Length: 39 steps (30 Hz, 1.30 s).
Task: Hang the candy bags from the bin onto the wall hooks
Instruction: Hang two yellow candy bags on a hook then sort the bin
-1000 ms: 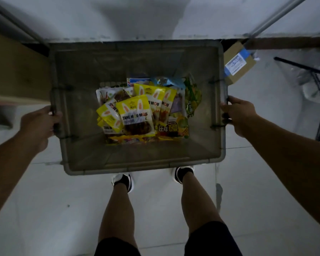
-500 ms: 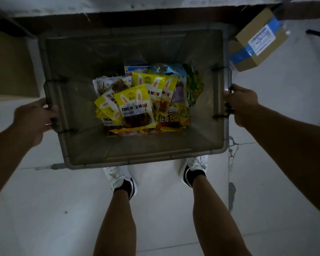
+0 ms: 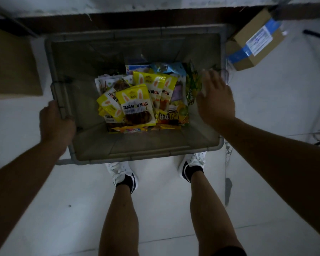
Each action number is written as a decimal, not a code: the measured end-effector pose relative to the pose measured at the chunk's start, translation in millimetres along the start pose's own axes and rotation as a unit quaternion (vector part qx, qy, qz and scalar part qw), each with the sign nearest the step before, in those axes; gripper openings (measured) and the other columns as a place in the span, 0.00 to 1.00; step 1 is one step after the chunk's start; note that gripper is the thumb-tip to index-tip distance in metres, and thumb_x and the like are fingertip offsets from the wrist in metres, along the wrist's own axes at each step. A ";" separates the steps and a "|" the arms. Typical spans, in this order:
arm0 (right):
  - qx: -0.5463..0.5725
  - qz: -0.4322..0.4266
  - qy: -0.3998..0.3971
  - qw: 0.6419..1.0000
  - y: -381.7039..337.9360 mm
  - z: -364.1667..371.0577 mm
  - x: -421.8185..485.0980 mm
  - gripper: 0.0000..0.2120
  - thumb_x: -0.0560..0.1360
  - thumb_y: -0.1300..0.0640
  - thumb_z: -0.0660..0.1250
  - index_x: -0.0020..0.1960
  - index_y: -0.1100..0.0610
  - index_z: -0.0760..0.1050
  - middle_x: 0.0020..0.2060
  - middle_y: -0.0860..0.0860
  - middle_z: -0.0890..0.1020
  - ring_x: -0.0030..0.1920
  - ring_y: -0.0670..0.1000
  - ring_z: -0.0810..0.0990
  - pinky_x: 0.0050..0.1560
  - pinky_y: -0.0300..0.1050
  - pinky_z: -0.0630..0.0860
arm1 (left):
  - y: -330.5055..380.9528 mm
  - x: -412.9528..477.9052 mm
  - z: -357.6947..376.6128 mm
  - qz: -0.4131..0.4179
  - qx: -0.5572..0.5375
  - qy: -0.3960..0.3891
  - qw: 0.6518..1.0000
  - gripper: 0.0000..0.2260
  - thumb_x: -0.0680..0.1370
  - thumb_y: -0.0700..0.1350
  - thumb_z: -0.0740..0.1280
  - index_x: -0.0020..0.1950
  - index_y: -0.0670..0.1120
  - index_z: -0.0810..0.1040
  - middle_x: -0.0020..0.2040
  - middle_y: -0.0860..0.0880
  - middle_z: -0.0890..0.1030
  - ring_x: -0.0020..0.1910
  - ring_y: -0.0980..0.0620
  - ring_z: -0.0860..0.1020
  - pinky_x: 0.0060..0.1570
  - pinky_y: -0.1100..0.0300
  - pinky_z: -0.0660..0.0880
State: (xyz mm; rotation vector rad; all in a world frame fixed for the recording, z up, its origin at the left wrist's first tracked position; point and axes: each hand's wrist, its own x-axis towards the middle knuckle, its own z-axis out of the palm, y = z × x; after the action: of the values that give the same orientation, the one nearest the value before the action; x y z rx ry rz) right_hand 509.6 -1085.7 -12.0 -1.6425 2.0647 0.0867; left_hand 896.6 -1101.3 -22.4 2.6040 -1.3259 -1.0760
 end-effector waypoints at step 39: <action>0.252 0.118 -0.055 0.959 -44.9 186.9 72.5 0.23 0.81 0.54 0.60 0.75 0.56 0.64 0.72 0.52 0.70 0.70 0.53 0.70 0.66 0.41 0.65 | 45.2 63.2 229.4 -0.177 -0.165 -0.102 0.965 0.49 0.74 0.53 0.73 0.80 0.54 0.39 0.81 0.44 0.46 0.78 0.41 0.56 0.70 0.50 0.63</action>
State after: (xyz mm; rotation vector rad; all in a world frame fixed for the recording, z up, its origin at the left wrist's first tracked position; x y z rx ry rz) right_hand 603.6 -1098.0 -194.3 -1.0585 1.9780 -0.2437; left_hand 754.8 -1113.5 -218.4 2.5780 -0.6315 -1.4996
